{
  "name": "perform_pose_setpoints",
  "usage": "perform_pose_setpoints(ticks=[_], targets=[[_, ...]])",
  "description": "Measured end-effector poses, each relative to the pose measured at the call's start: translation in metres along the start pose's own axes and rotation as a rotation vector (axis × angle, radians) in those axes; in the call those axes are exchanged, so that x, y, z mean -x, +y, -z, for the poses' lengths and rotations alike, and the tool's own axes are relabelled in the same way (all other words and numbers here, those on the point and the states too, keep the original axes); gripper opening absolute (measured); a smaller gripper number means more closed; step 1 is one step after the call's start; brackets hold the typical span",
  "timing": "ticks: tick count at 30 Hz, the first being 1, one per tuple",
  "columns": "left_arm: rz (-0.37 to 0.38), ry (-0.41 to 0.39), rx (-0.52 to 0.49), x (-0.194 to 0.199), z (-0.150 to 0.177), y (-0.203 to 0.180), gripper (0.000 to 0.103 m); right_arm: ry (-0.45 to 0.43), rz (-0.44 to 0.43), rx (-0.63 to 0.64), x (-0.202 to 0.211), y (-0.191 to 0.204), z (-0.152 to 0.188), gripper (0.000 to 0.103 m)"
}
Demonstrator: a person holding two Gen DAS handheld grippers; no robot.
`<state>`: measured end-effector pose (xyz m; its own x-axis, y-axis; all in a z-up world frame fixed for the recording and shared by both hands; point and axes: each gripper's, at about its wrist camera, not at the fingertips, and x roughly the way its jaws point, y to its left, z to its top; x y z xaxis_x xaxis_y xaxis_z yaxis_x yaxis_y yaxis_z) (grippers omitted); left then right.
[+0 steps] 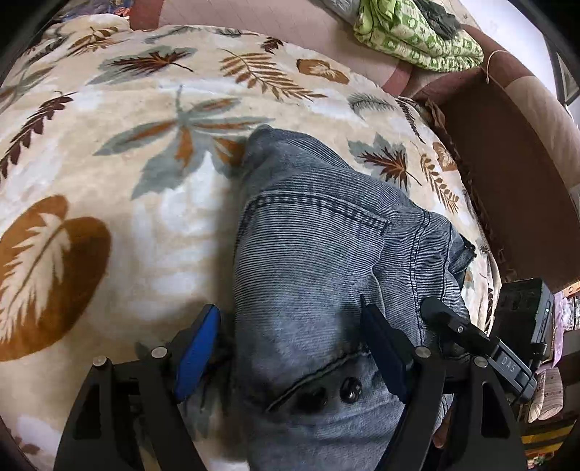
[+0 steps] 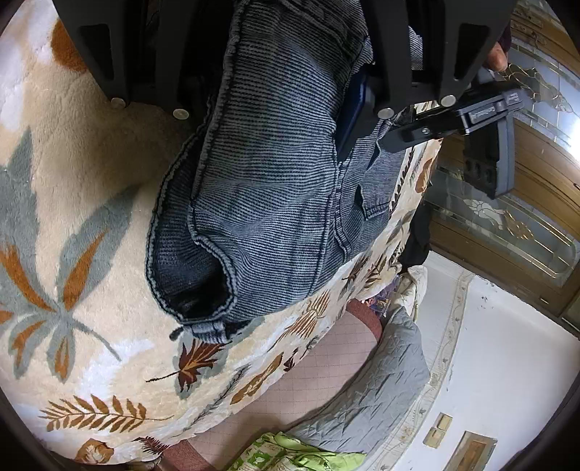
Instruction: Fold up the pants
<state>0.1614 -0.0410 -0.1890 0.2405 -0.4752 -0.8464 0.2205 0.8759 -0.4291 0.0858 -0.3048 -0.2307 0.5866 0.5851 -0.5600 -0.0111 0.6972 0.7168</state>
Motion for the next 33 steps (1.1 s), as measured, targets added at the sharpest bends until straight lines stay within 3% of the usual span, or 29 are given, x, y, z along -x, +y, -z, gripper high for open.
perform_pose_setpoints(ticks=[3,5,9,16,20,25,30,33], targets=[[0.016,-0.001,-0.01,-0.004,-0.001,-0.003,0.08,-0.002,0.002,0.002,0.0,0.001,0.001,0.059],[0.008,-0.022,-0.031,-0.004,0.0,-0.008,0.074,-0.004,-0.001,0.014,0.0,0.004,0.001,0.06],[-0.036,-0.061,-0.08,0.0,0.002,-0.012,0.046,-0.016,0.017,0.1,0.0,0.019,0.005,0.058],[-0.051,-0.112,-0.134,0.01,0.004,-0.017,0.033,-0.084,0.018,0.254,0.013,0.055,0.012,0.048],[-0.052,-0.149,-0.144,0.025,0.002,-0.02,0.031,-0.106,-0.018,0.335,0.018,0.081,0.011,0.048],[-0.065,-0.232,-0.1,0.062,-0.01,-0.004,0.031,-0.096,-0.084,0.341,0.004,0.099,-0.012,0.047],[-0.138,-0.264,-0.022,0.075,-0.031,0.028,0.031,-0.04,-0.138,0.314,-0.04,0.112,-0.043,0.047],[-0.186,-0.237,0.025,0.059,-0.042,0.049,0.031,0.005,-0.109,0.275,-0.076,0.109,-0.054,0.047]])
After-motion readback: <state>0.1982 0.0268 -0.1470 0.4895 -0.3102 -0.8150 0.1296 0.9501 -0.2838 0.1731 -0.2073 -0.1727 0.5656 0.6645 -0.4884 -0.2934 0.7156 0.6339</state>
